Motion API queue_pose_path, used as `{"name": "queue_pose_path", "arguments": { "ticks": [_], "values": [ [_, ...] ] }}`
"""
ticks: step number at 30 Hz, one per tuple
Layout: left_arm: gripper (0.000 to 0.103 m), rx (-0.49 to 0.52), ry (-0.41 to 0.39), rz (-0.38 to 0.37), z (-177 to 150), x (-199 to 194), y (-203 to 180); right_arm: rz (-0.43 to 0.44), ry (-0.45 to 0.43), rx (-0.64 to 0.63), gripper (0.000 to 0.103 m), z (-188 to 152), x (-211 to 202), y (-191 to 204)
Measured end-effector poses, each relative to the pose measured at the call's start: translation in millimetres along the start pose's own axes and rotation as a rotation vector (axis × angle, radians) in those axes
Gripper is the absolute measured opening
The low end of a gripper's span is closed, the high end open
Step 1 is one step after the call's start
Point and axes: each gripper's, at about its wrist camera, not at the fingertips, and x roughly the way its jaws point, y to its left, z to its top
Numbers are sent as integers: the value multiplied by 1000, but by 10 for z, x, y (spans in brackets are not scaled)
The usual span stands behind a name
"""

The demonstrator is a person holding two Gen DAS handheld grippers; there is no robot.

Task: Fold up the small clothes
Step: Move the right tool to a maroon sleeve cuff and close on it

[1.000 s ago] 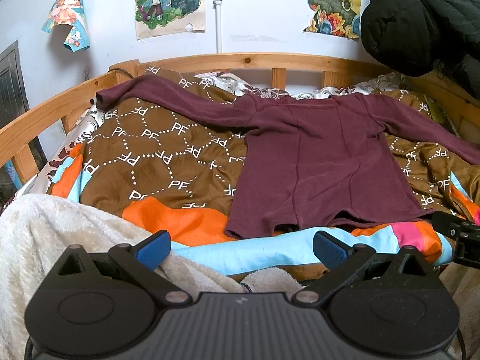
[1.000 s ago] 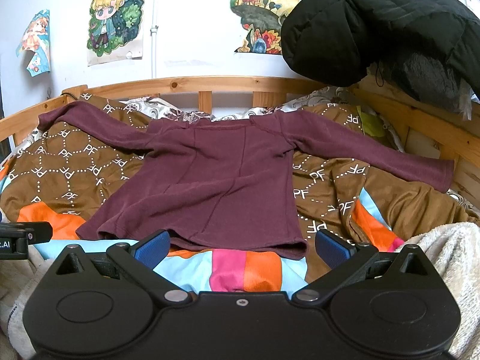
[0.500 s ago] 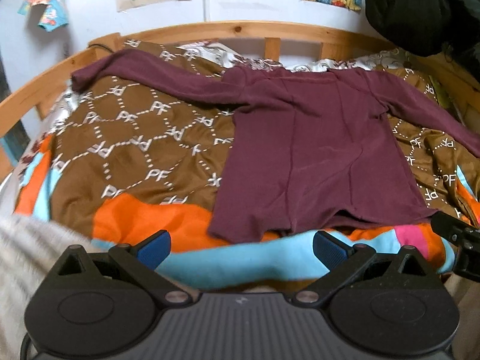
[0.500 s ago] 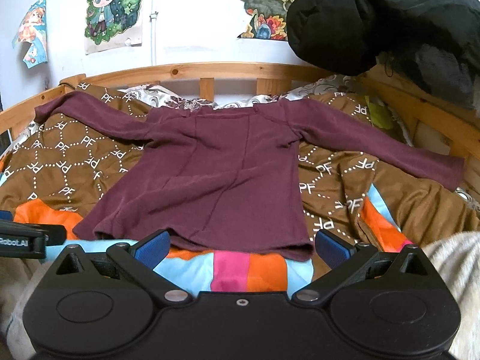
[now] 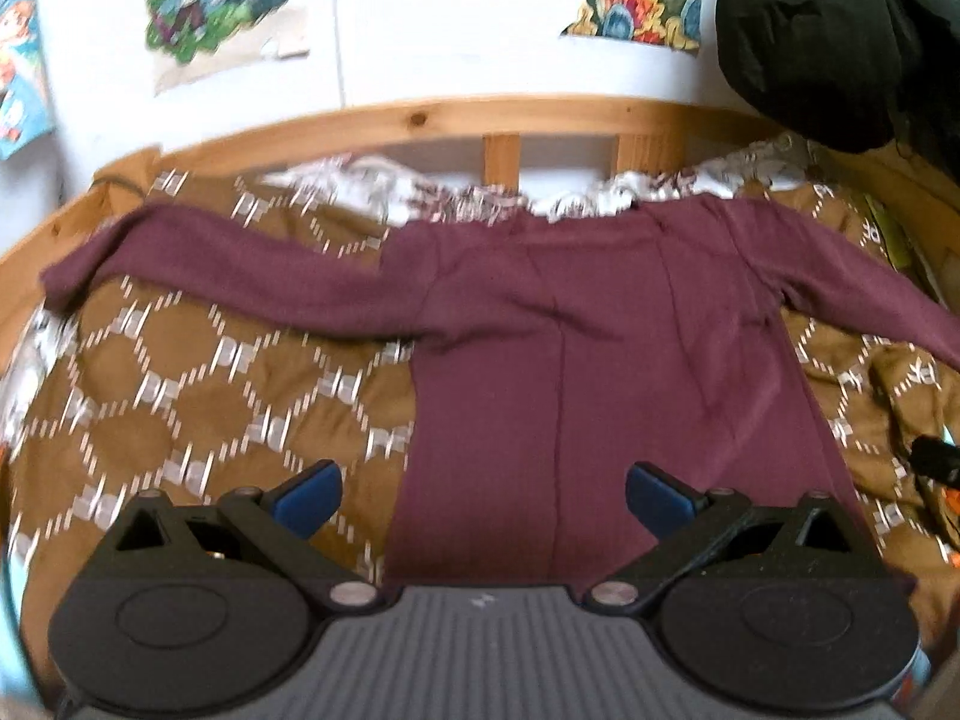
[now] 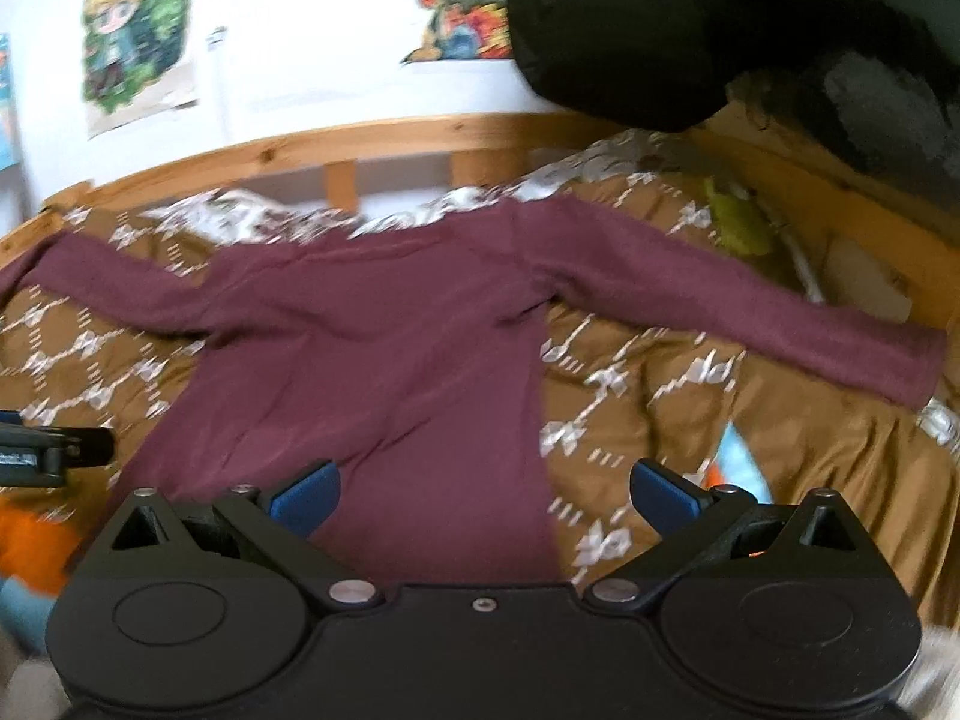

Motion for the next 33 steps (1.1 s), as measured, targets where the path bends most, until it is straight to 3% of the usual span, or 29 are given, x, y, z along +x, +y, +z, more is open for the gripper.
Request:
{"name": "queue_pose_path", "arguments": {
  "ticks": [6, 10, 13, 19, 24, 28, 33],
  "values": [
    [102, 13, -29, -29, 202, 464, -103, -94, 13, 102, 103, 272, 431, -371],
    [102, 13, -34, -47, 151, 720, -152, -138, 9, 161, 103, 375, 666, -639],
    [102, 17, -23, -16, 76, 833, -135, -160, -43, 220, 103, 369, 748, -854],
    [102, -56, 36, -37, 32, 912, 24, -234, -93, 495, 103, 286, 813, -1415],
    [102, -119, 69, -45, 20, 983, 133, -374, -171, 582, 103, 327, 837, -1771],
    [102, -127, 84, -36, 12, 1010, 155, -459, -121, 664, 102, 319, 991, -2050],
    [102, -109, 99, -13, 13, 1017, 112, -610, -86, 751, 94, 283, 1151, -2250]
  ]
}}
